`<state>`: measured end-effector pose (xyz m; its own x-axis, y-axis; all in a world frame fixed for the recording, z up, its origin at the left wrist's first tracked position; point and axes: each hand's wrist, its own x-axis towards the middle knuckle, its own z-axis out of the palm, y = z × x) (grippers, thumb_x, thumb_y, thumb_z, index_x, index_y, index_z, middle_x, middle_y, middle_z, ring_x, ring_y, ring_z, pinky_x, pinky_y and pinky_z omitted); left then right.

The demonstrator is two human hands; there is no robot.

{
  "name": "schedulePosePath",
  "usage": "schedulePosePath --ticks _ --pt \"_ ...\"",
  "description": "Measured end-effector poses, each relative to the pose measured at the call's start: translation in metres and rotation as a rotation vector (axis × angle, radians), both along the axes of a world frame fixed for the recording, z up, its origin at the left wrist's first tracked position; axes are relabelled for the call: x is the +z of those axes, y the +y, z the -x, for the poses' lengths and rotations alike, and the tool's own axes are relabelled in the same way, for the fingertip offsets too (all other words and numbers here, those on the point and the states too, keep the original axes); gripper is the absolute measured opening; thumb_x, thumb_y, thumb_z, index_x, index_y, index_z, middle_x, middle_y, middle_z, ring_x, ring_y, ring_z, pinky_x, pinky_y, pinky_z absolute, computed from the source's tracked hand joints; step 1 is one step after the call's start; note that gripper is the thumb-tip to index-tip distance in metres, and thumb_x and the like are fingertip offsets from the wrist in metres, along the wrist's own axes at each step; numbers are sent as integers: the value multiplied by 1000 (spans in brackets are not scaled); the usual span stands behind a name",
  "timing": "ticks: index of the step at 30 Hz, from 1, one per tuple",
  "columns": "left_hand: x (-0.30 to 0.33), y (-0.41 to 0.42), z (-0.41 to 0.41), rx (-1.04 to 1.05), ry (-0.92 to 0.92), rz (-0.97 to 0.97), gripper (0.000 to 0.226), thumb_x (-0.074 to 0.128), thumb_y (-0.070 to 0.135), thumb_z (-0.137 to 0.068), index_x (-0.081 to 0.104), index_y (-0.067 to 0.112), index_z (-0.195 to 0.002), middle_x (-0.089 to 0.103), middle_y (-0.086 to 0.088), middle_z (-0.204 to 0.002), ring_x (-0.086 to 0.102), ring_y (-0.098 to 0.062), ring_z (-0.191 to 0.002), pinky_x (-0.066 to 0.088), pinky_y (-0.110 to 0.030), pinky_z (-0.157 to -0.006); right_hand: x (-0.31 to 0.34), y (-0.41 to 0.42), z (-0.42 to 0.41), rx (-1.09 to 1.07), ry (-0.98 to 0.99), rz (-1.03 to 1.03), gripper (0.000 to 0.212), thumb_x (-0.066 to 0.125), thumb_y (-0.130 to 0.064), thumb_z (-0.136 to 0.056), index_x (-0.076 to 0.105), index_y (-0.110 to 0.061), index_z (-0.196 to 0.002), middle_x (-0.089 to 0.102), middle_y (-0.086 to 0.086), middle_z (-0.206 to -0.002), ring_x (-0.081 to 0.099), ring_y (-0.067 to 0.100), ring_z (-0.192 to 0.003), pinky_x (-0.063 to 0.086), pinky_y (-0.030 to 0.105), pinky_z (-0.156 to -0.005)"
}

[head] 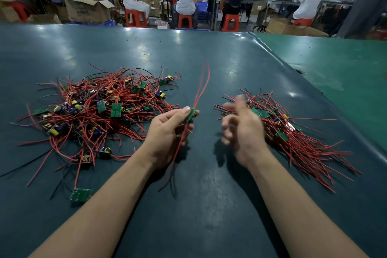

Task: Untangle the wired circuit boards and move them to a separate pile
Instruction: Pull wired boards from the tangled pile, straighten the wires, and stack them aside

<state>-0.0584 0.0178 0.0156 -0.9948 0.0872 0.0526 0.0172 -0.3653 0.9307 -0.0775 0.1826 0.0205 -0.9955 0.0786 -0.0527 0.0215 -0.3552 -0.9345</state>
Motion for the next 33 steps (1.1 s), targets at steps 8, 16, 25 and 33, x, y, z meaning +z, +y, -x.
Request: schedulePosePath --ticks 8,16,25,33 --pt "0 6 -7 -28 111 144 22 54 18 -91 70 2 -94 63 -4 -65 53 -8 -48 41 -15 -47 -3 -10 -14 370 128 -303 27 62 -31 -95 66 -15 -73 50 -1 -50 37 9 -33 29 16 -33" --pt "-4 -13 5 603 240 262 32 50 15 -101 73 11 -81 58 2 -59 39 -8 -45 32 -23 -47 11 4 -13 -446 396 -52 29 60 -32 -97 53 -14 -76 56 1 -54 39 14 -29 31 19 -31" --pt "-2 -27 -7 1068 585 1114 23 55 24 -92 72 10 -85 67 -7 -81 56 -33 -80 38 -37 -74 -2 -1 -10 -166 -35 -67 37 60 -43 -94 66 -6 -91 68 6 -62 43 10 -33 37 18 -35" --pt "-6 -62 0 1007 -58 1400 39 62 24 -90 60 16 -128 57 -14 -129 43 -38 -120 33 -49 -98 -3 -3 -14 -79 27 -194 43 57 -46 -95 66 -5 -86 62 5 -55 42 13 -32 36 20 -35"
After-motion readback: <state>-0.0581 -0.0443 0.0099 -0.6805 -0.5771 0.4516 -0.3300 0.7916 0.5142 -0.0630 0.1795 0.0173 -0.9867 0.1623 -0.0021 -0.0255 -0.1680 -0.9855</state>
